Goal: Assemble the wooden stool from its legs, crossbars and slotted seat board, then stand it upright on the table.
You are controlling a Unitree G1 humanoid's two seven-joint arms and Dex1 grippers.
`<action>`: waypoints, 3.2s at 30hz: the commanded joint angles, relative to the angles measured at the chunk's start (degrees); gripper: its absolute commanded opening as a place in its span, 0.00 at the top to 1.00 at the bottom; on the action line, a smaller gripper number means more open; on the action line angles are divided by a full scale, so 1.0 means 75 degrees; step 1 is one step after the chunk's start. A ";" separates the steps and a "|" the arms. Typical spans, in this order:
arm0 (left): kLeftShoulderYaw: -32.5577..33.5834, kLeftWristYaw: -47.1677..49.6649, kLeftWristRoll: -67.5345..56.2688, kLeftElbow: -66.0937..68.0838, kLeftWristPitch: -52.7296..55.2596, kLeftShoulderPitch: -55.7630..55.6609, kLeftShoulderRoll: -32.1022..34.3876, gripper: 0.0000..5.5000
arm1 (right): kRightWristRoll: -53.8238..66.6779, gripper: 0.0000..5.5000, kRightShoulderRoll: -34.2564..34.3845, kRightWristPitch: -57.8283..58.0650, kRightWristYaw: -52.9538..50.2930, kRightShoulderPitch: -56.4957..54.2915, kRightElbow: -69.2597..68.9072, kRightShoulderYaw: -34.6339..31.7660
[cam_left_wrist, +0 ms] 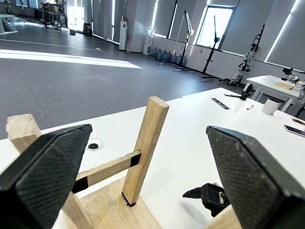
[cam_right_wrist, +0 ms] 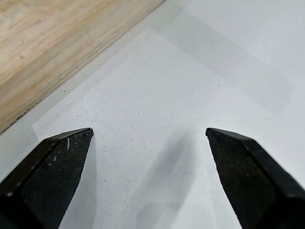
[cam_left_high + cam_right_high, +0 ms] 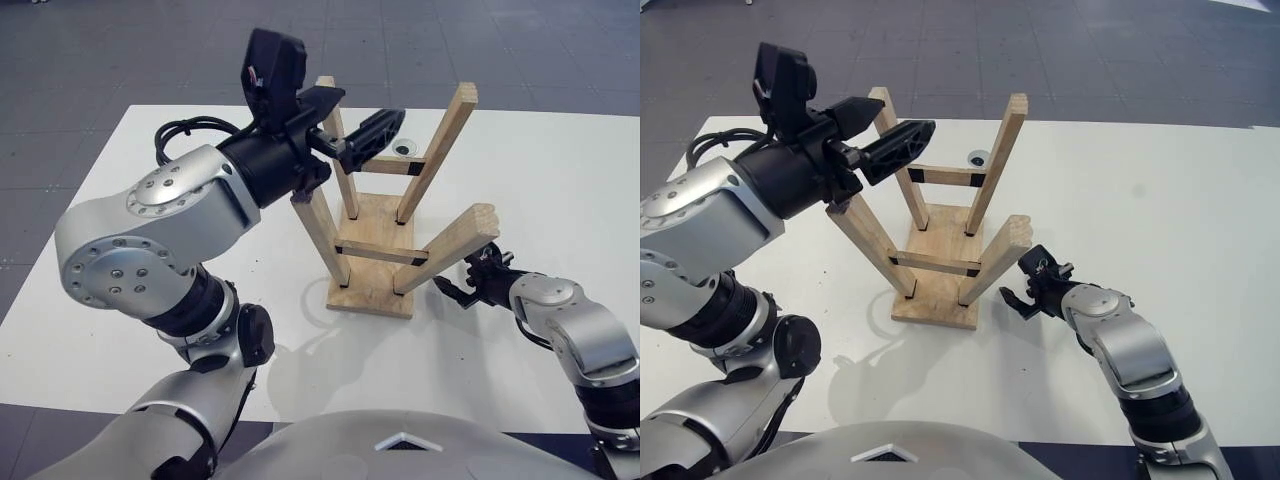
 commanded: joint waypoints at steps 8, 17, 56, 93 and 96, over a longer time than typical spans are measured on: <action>-0.0203 0.3450 -0.5575 0.2286 -0.2861 -0.1960 0.2570 0.19 | -0.0126 0.20 0.0085 0.0103 -0.0010 0.0100 0.0134 0.0120; -0.3590 0.2968 -0.6062 0.0294 -0.4319 0.3636 0.3570 0.19 | -0.0175 0.20 -0.0044 0.0040 0.0092 0.0017 0.0180 0.0054; -0.0991 0.1916 -0.6258 0.2527 -0.6638 -0.1660 0.7174 0.19 | -0.1786 0.20 0.0186 -0.0263 0.1840 -0.2511 0.1181 0.3337; -0.0063 -0.7971 -0.1379 0.3561 -0.3973 0.3368 0.8324 0.19 | 0.3276 0.20 -0.0621 -0.1550 0.6159 -0.5073 0.3614 -0.1189; -0.0261 -0.8168 -0.0956 0.3556 -0.4093 0.3461 0.8214 0.19 | 0.3092 0.20 -0.0328 -0.1782 0.6304 -0.5424 0.3955 -0.0873</action>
